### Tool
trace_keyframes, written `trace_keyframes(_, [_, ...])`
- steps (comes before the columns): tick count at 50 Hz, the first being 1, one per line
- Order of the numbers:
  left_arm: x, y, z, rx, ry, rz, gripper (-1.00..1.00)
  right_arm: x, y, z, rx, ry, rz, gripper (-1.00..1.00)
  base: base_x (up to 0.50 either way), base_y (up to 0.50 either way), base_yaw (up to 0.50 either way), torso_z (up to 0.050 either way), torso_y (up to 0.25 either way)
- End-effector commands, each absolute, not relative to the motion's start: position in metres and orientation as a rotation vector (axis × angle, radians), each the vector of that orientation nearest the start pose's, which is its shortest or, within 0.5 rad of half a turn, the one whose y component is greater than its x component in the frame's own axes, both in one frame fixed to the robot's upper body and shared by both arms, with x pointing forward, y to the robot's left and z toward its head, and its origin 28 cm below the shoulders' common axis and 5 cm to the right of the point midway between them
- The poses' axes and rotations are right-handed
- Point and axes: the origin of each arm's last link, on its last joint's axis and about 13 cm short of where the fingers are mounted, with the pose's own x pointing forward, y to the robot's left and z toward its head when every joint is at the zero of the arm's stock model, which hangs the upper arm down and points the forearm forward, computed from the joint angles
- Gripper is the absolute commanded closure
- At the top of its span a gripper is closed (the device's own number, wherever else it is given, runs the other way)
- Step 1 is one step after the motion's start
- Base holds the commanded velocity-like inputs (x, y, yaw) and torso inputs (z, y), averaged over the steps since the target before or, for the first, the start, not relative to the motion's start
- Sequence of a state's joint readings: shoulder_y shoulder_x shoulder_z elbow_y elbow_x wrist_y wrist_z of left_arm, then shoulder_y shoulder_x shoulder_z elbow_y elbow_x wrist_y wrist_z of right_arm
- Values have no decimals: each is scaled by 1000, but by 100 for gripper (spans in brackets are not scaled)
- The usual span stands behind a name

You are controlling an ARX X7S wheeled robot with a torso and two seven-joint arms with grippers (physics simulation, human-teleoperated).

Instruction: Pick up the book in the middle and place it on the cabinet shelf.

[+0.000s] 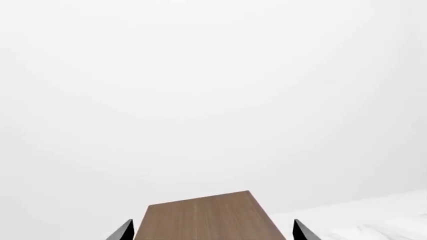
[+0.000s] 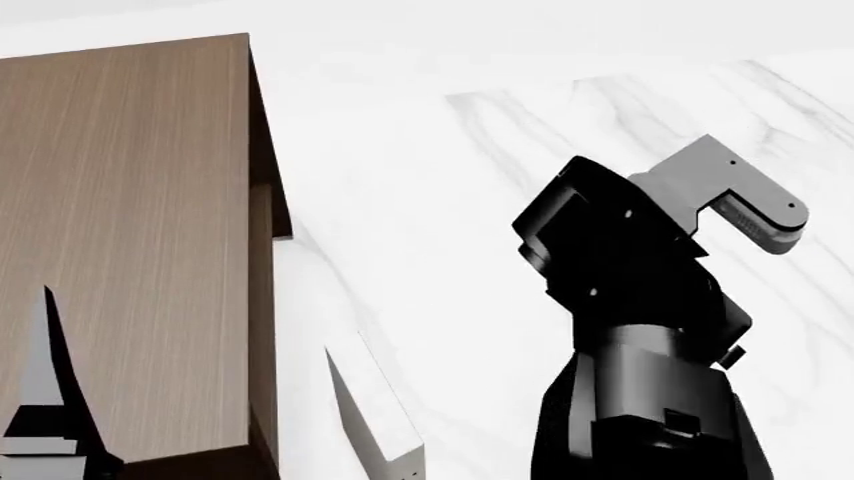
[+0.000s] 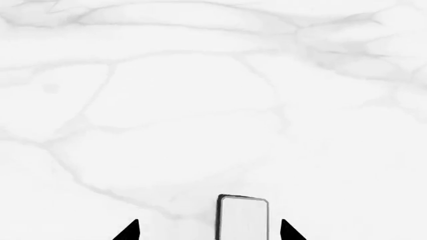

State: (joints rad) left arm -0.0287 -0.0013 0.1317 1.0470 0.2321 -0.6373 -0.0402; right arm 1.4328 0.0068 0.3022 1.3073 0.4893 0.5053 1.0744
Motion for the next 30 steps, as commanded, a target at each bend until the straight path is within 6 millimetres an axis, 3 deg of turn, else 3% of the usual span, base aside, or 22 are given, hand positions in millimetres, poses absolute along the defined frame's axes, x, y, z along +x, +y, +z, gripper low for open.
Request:
trace_keyframes(1, [156, 198, 179, 123, -448, 82, -100, 426, -79, 212, 512, 723, -841, -100, 0, 0, 0, 0, 0])
trace_keyframes(30, [156, 197, 178, 120, -439, 78, -100, 418, -92, 170, 566, 803, -847, -100, 0, 0, 0, 0, 0])
